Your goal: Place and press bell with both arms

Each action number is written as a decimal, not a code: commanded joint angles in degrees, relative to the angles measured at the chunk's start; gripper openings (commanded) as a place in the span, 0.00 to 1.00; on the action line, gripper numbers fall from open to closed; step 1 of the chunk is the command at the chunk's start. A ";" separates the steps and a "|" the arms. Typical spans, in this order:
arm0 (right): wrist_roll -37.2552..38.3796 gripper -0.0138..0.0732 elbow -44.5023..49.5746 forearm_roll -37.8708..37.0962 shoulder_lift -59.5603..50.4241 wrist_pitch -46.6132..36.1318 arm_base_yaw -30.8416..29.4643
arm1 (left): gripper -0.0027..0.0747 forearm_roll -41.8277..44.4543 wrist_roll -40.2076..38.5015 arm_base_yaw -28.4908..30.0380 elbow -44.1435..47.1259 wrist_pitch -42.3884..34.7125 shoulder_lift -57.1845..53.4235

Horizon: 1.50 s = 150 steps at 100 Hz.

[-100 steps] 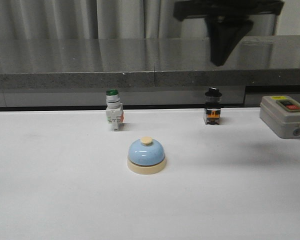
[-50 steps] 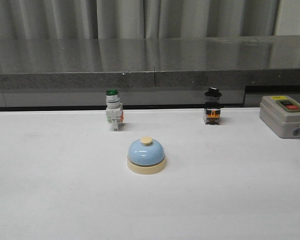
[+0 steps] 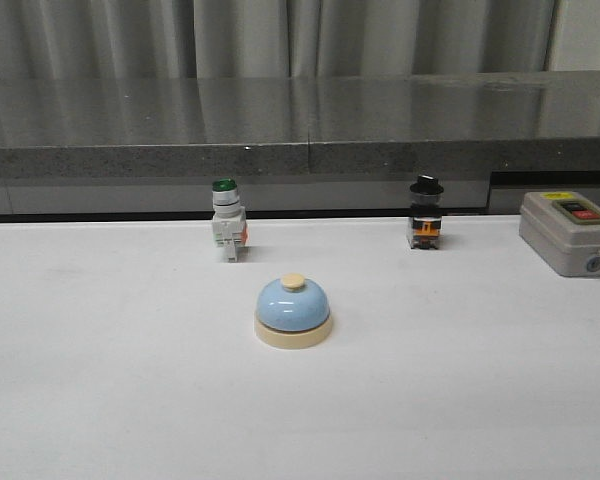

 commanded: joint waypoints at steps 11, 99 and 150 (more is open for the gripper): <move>0.05 0.08 5.52 -0.03 -13.62 -7.07 -0.42 | 0.01 -0.03 -0.25 0.10 1.26 -4.66 -1.96; 0.05 0.08 28.81 0.02 -59.31 -18.46 1.42 | 0.01 -0.03 -0.25 0.10 1.26 -4.66 -1.96; 0.05 0.08 52.90 -1.75 -59.48 -52.03 1.42 | 0.01 -0.03 -0.25 0.10 1.26 -4.66 -1.96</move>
